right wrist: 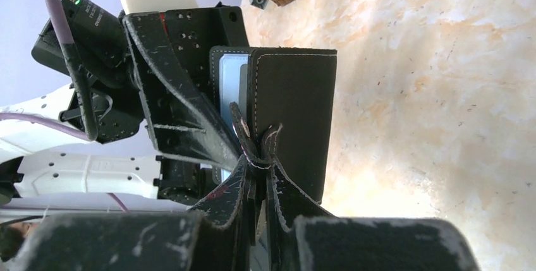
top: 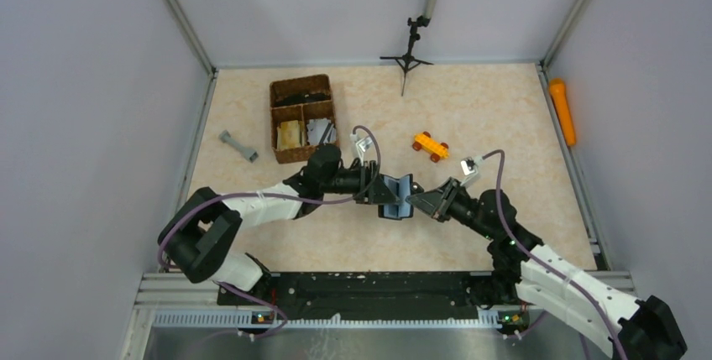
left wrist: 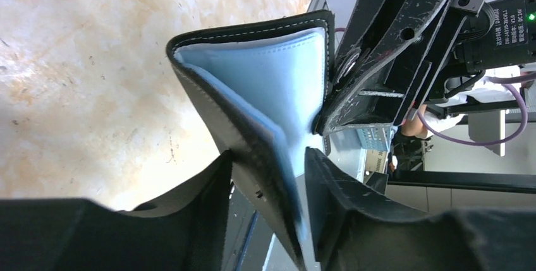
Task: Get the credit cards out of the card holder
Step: Remove the credit card from the card holder, then place the credit card in the storage box, then move the storage box to the center of the board, then place the card holder at the center of the board.
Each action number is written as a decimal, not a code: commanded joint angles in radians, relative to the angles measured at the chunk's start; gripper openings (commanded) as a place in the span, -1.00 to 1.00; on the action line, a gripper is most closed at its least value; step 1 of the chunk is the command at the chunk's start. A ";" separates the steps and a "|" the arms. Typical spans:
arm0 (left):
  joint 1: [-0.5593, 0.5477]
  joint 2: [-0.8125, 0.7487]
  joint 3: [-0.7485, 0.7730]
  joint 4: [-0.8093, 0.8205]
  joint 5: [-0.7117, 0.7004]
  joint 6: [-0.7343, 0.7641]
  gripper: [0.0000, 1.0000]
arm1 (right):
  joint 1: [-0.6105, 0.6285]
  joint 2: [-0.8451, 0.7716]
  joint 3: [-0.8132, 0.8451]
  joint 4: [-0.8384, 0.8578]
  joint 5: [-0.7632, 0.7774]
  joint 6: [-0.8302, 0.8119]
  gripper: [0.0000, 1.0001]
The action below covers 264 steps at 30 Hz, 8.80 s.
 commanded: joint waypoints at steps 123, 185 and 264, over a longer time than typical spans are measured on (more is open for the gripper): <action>0.355 -0.750 0.220 -1.052 -0.643 0.398 -1.00 | -0.008 0.475 0.664 -0.092 -0.052 -0.695 -1.00; 0.355 -0.930 0.144 -1.073 -0.862 0.493 -1.00 | 0.075 1.633 1.663 0.108 0.222 -1.080 0.16; 0.356 -0.739 0.049 -0.702 -0.220 0.332 -1.00 | -0.138 0.664 0.600 -0.318 0.546 -0.783 0.46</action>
